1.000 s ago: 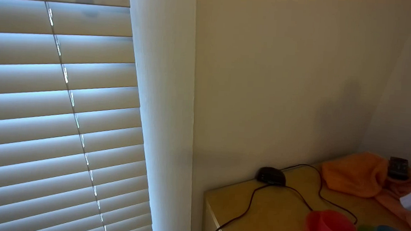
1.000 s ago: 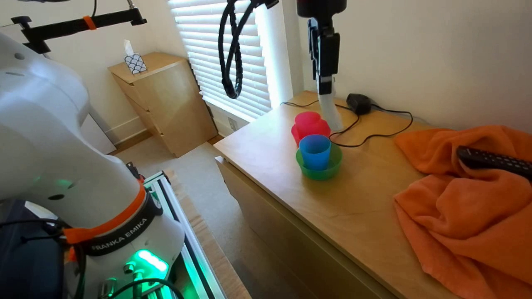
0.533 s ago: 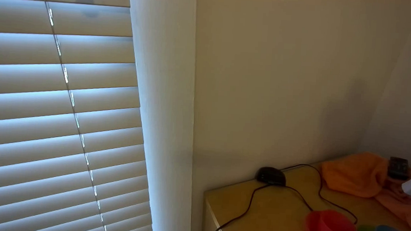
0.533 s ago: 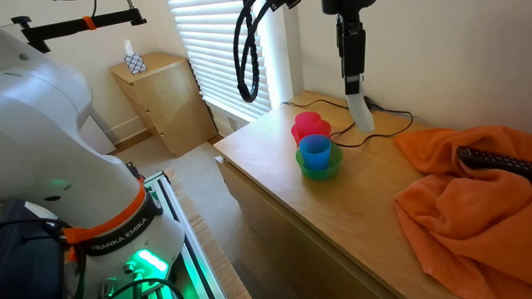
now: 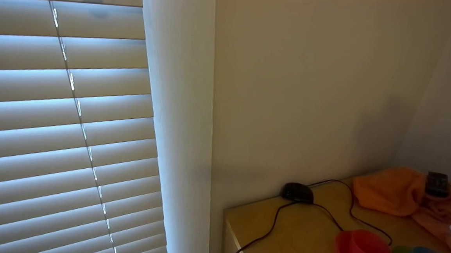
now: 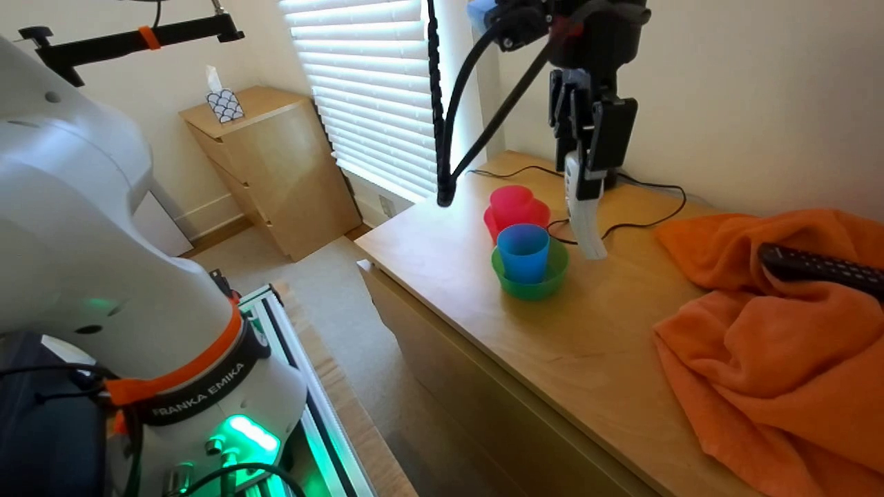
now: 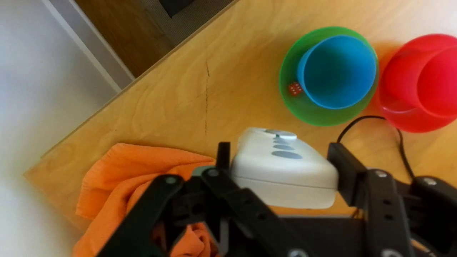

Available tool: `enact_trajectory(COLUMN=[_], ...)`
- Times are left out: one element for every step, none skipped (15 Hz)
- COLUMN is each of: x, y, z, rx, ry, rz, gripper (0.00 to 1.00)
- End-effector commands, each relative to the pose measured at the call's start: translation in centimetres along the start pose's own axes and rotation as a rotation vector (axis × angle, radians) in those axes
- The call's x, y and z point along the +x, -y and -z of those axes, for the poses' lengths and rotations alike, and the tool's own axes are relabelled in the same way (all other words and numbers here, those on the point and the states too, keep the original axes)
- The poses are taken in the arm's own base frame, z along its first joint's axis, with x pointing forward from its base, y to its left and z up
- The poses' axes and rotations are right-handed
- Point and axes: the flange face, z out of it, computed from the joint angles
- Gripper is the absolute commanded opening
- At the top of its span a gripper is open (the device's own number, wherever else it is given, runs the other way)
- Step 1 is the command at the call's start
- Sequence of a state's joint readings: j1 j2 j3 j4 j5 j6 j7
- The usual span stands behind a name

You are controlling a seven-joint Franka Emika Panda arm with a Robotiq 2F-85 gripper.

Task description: Remove the remote from the cup

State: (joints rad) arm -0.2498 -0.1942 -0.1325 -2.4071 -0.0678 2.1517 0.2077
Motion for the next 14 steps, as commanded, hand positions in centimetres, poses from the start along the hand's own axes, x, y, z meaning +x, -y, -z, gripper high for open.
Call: enact_trajectory(x=[0.1, 0.1, 0.1, 0.6, 1.8, 2.4, 3.2, 4.0, 5.3, 6.4, 7.8, 9.3, 10.6, 12.1], y=[-0.1, 0.0, 0.3, 0.1, -0.9, -1.7, -2.4, -3.1, -3.9, -4.7, -5.3, -5.7, -5.9, -6.0], z=[-0.1, -0.2, -0.3, -0.3, 0.0, 0.4, 0.9, 1.3, 1.7, 2.2, 2.7, 2.8, 2.6, 2.0], rx=[-0.017, -0.026, -0.055, -0.095, -0.151, -0.197, -0.213, -0.252, -0.302, -0.363, -0.416, -0.474, -0.528, -0.575], ry=[0.001, -0.001, -0.021, -0.023, -0.034, -0.028, -0.025, -0.030, -0.036, -0.054, -0.073, -0.097, -0.130, -0.168], rz=[-0.028, -0.043, -0.018, 0.041, 0.096, 0.130, 0.191, 0.232, 0.261, 0.271, 0.288, 0.289, 0.287, 0.272], gripper=[0.68, 0.68, 0.43, 0.43, 0.43, 0.43, 0.43, 0.43, 0.43, 0.43, 0.43, 0.43, 0.43, 0.43])
